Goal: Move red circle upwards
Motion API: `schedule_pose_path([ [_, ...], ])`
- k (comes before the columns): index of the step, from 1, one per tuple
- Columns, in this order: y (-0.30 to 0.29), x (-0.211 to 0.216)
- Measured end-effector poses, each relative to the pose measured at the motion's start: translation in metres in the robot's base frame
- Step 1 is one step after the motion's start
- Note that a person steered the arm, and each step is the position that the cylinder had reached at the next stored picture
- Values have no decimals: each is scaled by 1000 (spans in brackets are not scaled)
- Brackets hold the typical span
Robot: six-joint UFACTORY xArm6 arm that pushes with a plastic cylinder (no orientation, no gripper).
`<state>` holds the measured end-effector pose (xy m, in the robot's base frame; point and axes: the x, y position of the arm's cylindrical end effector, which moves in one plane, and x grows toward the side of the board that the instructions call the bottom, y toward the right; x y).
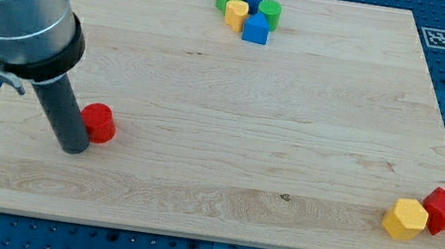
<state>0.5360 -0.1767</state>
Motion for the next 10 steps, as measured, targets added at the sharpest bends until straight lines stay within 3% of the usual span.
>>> schedule_pose_path([
  [4, 0, -73],
  [5, -25, -40],
  [6, -2, -34],
  [7, 52, -34],
  [10, 65, -58],
])
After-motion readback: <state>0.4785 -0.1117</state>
